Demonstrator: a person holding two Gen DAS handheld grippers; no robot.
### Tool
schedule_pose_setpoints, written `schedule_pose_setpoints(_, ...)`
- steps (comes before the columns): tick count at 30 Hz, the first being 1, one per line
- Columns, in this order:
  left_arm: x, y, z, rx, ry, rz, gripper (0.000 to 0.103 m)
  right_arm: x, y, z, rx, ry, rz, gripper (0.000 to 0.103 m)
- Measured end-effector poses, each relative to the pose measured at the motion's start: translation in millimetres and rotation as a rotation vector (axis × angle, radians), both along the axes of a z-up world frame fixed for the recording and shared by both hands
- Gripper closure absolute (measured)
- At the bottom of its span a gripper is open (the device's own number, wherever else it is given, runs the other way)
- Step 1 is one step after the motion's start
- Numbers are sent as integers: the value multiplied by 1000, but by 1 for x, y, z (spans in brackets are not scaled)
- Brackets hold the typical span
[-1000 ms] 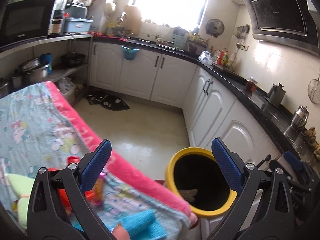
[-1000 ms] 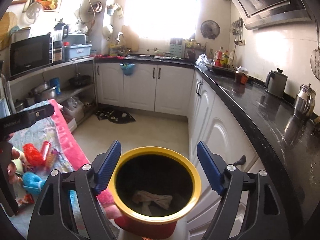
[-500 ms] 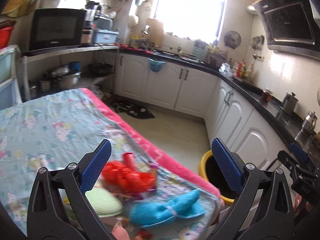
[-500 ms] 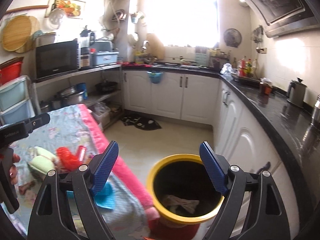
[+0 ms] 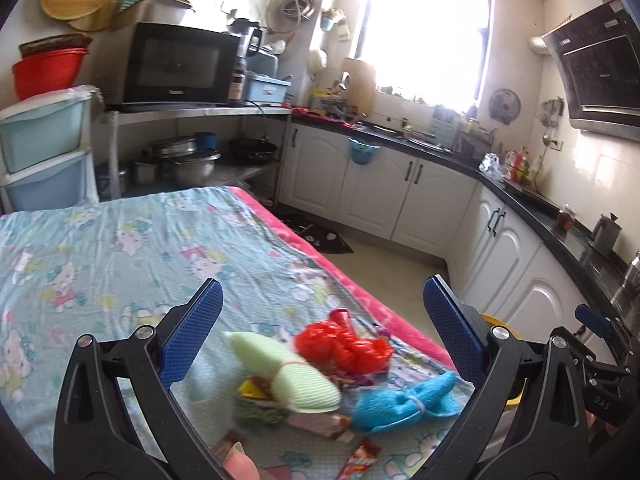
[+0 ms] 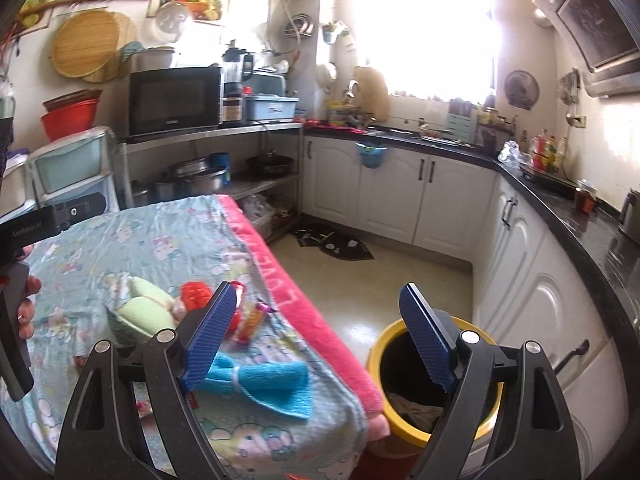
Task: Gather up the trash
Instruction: 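Return both tools to the trash pile on the bed, then grasp the green snack bag with the left tool while the right tool grasps the blue cloth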
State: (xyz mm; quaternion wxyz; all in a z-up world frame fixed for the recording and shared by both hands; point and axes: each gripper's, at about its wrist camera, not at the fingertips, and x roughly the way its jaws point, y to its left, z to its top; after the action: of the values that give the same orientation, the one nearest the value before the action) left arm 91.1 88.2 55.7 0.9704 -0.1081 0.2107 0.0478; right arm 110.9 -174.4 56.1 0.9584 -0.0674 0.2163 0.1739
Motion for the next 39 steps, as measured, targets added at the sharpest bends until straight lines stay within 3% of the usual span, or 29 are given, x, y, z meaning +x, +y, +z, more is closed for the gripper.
schedule_pose_setpoints(3, -7, 11, -1, -3, 3, 18, 11, -5, 10, 1, -4, -6, 23, 17)
schedule_pose_setpoints(18, -35, 51, -19, 11, 72, 98, 11, -20, 47, -5, -44, 15, 141, 16)
schedule_pose_setpoints(31, -41, 53, -60, 62, 177, 68, 11, -18, 70, -45, -177, 89, 228, 16)
schedule_pose_setpoints(39, -36, 38, -87, 99, 246, 11, 11, -1, 71, -67, -208, 145, 272, 16)
